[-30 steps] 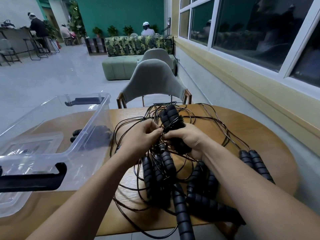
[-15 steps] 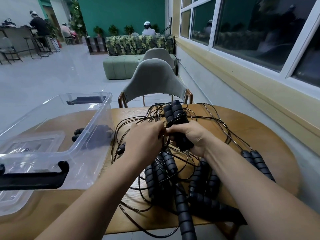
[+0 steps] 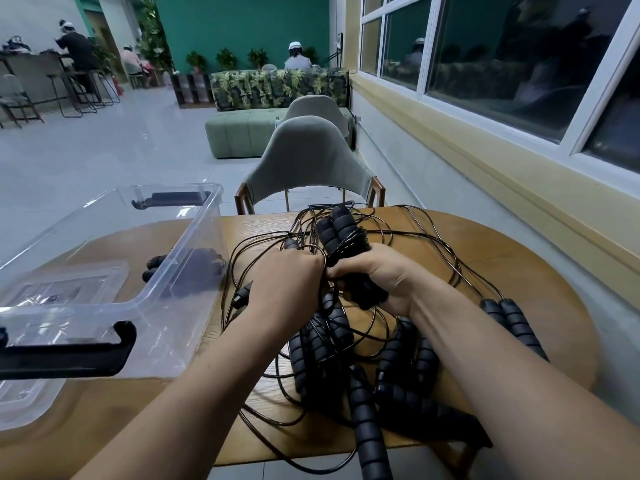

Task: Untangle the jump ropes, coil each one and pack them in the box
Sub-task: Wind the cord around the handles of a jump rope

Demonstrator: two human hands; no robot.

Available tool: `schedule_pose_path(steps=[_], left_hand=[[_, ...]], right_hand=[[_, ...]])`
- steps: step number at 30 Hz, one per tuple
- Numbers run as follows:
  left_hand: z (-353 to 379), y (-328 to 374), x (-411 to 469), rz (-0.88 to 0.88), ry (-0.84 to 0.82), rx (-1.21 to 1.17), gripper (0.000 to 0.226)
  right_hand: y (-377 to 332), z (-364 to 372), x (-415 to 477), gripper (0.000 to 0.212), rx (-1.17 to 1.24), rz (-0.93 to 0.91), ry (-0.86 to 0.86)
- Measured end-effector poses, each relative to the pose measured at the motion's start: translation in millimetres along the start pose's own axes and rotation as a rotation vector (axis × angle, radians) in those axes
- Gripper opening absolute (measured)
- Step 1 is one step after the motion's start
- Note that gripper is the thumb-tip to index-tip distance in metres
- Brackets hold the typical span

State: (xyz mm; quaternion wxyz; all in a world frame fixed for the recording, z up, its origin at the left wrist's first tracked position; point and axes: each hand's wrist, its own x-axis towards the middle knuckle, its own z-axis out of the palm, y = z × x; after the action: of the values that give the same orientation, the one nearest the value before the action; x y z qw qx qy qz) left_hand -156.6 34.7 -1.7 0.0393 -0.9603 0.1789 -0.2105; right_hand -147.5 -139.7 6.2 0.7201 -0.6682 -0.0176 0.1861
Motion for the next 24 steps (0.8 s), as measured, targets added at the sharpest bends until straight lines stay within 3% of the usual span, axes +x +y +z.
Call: schedule_pose_path(steps=[5, 10, 16, 18, 24], left_hand=[[-10, 7, 0, -0.079, -0.085, 0.097, 0.004], [-14, 17, -3, -0.150, -0.209, 0.087, 0.004], [-11, 14, -3, -0.204, -0.248, 0.058, 0.004], [-1, 9, -3, -0.215, -0.221, 0.033, 0.018], [4, -15, 0, -0.282, 0.021, -0.599, 0.015]], right_hand=[[-6, 3, -5, 0.012, 0.128, -0.009, -0.087], [-12, 0, -9, 0.014, -0.017, -0.008, -0.129], [3, 14, -2, 0.019, -0.042, -0.020, 0.007], [4, 18, 0, 0.018, -0.072, -0.035, 0.047], [5, -4, 14, 0.012, -0.153, -0.035, 0.274]])
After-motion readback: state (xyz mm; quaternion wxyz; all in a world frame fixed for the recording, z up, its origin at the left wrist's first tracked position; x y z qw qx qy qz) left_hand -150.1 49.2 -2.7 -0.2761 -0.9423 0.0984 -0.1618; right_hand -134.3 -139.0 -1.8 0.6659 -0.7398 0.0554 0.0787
